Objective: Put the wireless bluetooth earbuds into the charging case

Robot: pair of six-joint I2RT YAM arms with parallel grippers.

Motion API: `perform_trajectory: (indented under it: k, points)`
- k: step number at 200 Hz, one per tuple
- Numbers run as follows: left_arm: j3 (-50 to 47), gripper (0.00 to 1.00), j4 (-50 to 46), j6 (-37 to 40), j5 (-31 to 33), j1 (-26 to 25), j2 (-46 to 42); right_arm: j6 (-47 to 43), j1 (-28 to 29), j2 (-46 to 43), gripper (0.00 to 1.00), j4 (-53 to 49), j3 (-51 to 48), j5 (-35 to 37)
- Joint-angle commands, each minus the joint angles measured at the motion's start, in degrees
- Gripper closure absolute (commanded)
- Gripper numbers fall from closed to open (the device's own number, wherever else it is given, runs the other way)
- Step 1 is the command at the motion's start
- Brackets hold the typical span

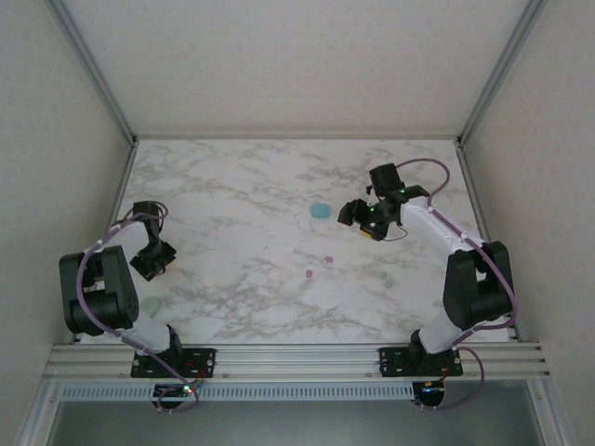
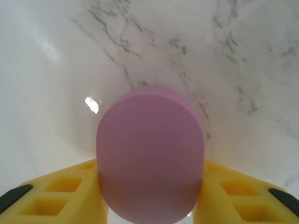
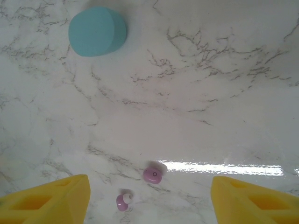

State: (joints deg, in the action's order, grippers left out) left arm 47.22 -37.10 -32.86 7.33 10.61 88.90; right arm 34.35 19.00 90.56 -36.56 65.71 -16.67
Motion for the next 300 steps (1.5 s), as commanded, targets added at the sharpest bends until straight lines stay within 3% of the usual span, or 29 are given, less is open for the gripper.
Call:
perform_trajectory:
  k: [1,44,117,184,259,274,300]
  points:
    - [0.4,0.56,0.1,2.0,-4.2,-1.7,-0.6,0.9,-0.1,-2.6,0.3,0.5,-1.4,0.6]
    - [3.8,0.56,0.8,4.5,-7.1,-7.9,1.7,1.0,-0.1,-4.3,0.3,1.1,-3.9,1.6]
    - [13.5,0.56,0.7,8.4,-9.7,-25.9,9.6,0.9,-0.1,-6.4,0.29,1.7,-7.1,3.3]
    - [20.9,0.57,-0.6,23.0,-11.1,-41.9,14.8,1.2,-0.1,-7.7,0.29,1.7,-8.3,4.8]
    - [27.7,0.55,-4.9,35.8,-9.4,-50.2,22.8,1.8,-0.3,-9.9,0.29,1.4,-9.9,6.8]
    - [28.1,0.51,-5.3,36.7,-9.0,-50.3,23.2,1.9,-0.3,-10.0,0.29,1.5,-10.1,6.8]
    - [27.1,0.35,-4.5,37.3,-6.8,-50.1,20.4,2.4,-0.3,-10.0,0.29,2.2,-10.3,5.1]
